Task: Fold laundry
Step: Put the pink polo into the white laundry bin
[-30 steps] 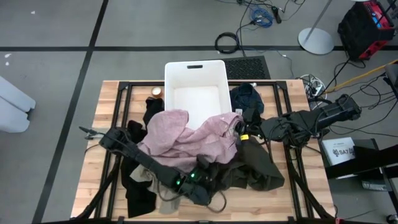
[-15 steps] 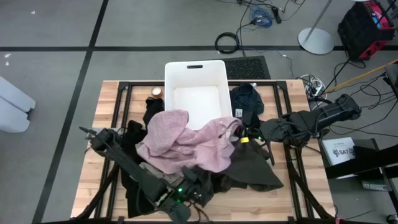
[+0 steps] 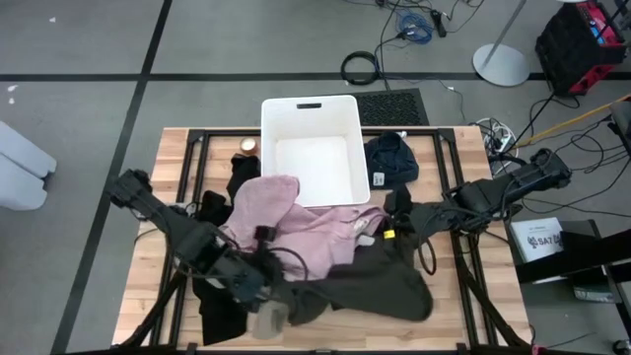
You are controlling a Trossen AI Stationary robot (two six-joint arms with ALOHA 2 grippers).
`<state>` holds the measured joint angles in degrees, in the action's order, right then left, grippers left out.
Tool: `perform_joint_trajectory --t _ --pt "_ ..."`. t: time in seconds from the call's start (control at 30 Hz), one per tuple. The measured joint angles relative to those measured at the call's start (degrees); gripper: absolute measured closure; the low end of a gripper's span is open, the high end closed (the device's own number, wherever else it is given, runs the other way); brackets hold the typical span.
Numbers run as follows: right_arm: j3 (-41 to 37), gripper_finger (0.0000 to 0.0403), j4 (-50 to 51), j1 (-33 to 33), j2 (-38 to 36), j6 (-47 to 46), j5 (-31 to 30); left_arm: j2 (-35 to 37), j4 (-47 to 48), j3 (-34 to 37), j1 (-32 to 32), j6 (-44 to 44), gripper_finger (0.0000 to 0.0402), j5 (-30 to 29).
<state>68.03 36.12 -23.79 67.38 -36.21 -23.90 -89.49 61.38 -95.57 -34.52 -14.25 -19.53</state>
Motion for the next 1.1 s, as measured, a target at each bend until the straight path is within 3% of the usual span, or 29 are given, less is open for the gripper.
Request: perform_joint_trajectory --t 0.13,0.3,0.77,0.83,0.93,1.1 --pt "0.0 0.0403 0.1 0.0 0.7 -0.7 3.3 1.3 3.7 0.0 1.1 1.2 0.0396 0.7" --pt "0.0 0.0403 0.4 0.1 2.3 -0.7 3.5 1.1 3.2 0.0 2.2 6.3 0.0396 6.3" --pt "0.0 0.0403 0.4 0.1 7.2 -0.3 6.6 0.5 -0.9 0.0 3.1 13.6 0.0338 5.5" --pt "0.0 0.0403 0.4 0.1 7.2 0.0 6.7 0.5 -0.4 0.0 3.4 13.7 0.0346 5.5" --pt "0.0 0.0403 0.1 0.1 7.2 0.0 6.7 0.5 0.0 0.0 3.5 14.6 0.0389 4.5" --pt "0.0 0.0403 0.1 0.1 7.2 0.3 6.7 0.5 -3.3 0.1 3.1 12.9 0.0372 11.6"
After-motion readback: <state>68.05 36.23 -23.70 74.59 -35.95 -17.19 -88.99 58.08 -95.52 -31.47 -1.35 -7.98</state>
